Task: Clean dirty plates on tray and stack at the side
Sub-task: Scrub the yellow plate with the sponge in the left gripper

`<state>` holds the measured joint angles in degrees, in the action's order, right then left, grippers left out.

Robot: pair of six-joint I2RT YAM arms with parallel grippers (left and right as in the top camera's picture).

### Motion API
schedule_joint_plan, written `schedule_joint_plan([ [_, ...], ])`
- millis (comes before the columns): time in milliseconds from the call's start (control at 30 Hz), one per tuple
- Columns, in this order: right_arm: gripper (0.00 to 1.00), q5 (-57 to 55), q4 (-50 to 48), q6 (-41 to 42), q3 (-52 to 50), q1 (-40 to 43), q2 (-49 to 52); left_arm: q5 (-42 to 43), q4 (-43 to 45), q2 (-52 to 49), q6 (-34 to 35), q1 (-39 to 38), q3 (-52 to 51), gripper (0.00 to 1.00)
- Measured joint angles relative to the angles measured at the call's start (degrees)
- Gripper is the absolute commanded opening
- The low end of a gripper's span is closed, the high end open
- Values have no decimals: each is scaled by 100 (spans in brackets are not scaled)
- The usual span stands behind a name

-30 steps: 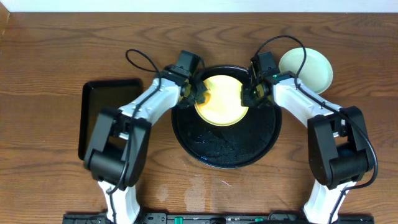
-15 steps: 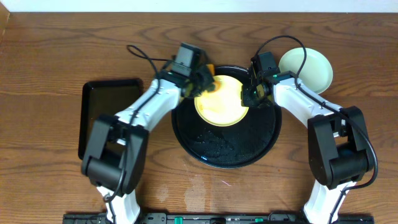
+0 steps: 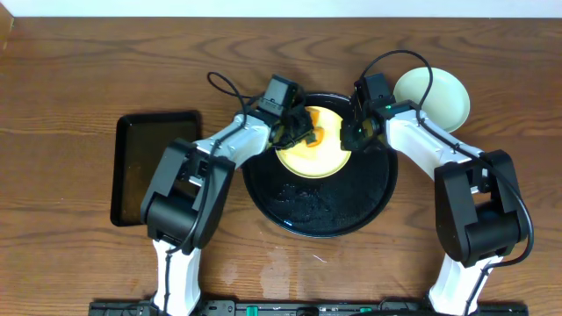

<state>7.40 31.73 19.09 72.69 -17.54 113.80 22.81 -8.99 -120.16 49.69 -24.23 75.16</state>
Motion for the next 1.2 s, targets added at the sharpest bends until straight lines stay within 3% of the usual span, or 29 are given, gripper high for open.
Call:
schedule_joint_plan([
  [367, 1, 76, 0, -2, 7, -4, 4, 24, -710, 254, -317, 584, 52, 7],
  [633, 1, 35, 20, -4, 11, 0, 4, -431, -1054, 1252, -820, 688, 26, 8],
  [800, 1, 42, 20, -22, 15, 0, 4, -262, -1091, 1309, -885, 356, 17, 7],
  [1033, 1, 50, 48, -26, 39, 0, 9, -85, -734, 564, -767, -538, -24, 7],
  [1200, 1, 11, 138, -59, 61, 0, 11, -107, -986, 284, -684, -723, -46, 7],
])
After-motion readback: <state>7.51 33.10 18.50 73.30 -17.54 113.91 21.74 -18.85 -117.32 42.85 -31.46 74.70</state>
